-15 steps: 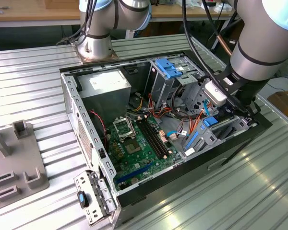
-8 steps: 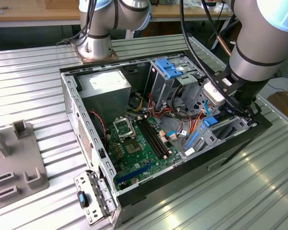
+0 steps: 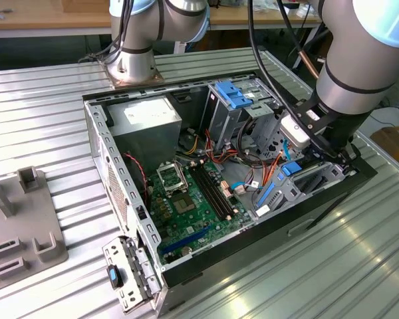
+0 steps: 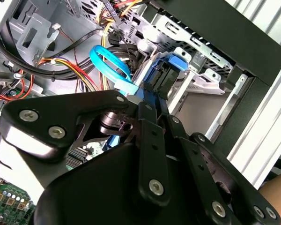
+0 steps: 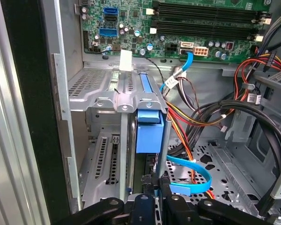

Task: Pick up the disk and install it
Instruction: 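Insert the first disk wire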

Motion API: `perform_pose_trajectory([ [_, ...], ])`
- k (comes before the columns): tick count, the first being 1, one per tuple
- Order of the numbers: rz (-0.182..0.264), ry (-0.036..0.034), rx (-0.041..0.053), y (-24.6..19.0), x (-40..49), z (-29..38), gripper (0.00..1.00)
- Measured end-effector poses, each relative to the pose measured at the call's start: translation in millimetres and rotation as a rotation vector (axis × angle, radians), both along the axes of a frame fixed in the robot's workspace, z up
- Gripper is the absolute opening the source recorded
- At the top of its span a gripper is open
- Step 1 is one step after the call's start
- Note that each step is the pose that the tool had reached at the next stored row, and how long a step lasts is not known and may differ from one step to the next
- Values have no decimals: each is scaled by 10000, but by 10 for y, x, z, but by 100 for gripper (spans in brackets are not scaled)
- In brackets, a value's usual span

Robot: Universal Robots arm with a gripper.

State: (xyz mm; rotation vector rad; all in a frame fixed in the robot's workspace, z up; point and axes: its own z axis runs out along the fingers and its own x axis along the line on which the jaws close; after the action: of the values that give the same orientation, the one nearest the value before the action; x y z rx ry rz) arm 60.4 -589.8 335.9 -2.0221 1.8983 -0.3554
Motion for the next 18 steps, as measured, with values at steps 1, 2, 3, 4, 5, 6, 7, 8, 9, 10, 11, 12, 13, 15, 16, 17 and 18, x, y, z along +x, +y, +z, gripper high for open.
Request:
perform_pose_trajectory([
  [1,0,0,-2,0,0,0,16],
  [2,-1,0,-1,-1,0,0,16],
  [3,-2,0,2,-6,-1,-2,16],
  [4,-2,-2,1,-6,-1,-1,16],
  [5,1,-9,0,-7,-2,-6,16],
  [6,0,-15,1,-7,-3,-12,16],
  [7,-1,-22,0,-7,-4,-15,16],
  [8,-1,-23,-2,-8,-5,-15,16],
  [9,-1,-23,0,-8,-5,-16,16],
  [10,-1,-25,1,-9,-5,-17,16],
  [11,0,-28,1,-10,-6,-17,16],
  [12,-1,-33,1,-11,-8,-17,16],
  [13,-1,-51,2,-11,-23,-17,16],
  [15,-1,-62,1,-12,-33,-17,16],
  [16,1,-71,-1,-12,-32,-17,16],
  [17,1,-82,0,-12,-33,-20,16],
  [18,-1,-105,2,-13,-34,-27,16],
])
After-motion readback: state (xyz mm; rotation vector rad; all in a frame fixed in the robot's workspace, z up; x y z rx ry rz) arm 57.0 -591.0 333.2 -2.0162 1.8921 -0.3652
